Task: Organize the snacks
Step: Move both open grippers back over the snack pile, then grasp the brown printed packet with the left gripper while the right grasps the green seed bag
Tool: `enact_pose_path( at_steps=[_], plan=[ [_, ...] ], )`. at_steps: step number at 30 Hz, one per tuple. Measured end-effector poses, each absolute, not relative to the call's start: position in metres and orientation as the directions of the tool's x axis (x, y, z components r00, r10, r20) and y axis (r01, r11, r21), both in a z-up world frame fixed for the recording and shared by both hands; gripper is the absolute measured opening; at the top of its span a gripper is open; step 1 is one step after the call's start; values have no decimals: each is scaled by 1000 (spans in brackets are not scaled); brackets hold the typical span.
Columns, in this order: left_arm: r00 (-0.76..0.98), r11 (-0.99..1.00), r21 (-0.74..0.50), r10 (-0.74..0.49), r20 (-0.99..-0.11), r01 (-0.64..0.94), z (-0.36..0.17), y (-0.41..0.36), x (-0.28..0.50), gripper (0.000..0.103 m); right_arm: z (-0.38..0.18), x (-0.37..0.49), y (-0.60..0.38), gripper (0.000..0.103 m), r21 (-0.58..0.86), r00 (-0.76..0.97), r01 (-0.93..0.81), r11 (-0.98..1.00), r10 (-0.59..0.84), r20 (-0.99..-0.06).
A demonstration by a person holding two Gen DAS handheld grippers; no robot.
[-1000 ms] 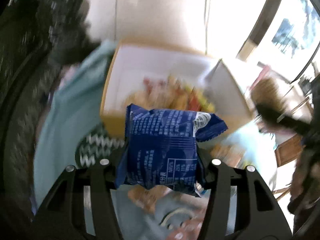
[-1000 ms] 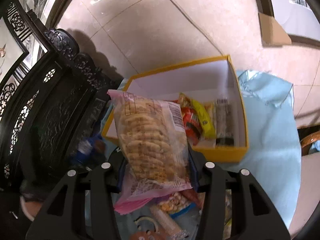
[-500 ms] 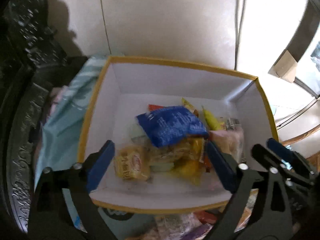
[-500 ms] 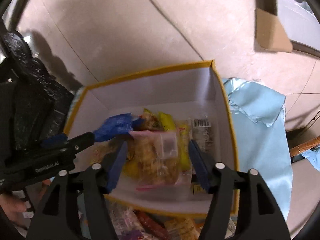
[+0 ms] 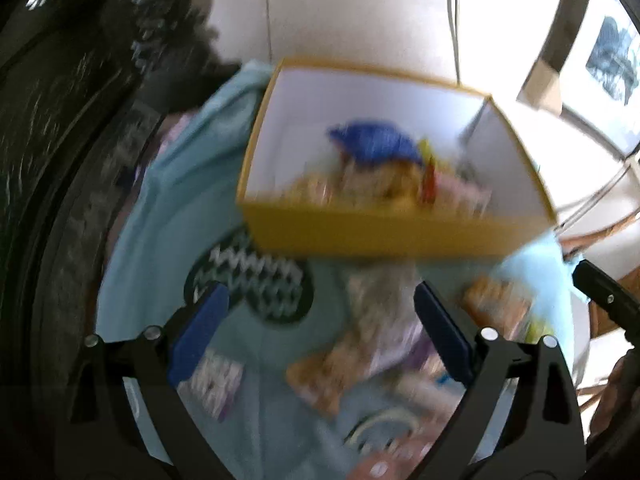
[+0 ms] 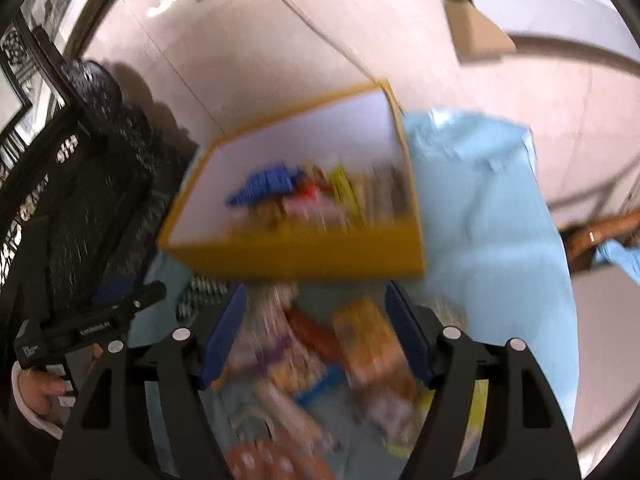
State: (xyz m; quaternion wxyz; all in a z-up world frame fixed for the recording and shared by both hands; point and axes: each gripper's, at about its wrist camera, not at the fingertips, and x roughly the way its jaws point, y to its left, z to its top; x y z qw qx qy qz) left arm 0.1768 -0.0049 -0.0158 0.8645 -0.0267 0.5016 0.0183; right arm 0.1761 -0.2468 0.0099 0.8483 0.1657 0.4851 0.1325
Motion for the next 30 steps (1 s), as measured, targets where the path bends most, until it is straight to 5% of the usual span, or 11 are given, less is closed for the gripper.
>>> enact_pose_path(
  at_steps=[15,23,30],
  plan=[
    [358,971,99,15,-934,218,-117,-29,146,95,-35,93,-275,73,393,362,52,918,349,-864],
    [279,974,14,-51,-959,226,-138,-23,170,44,-52,96,-285,72,262,343,64,963,225,-912],
    [276,985,-60,-104,-956,161,-134,-4,163,38,-80,122,-305,72,234,296,246,941,157,-942]
  ],
)
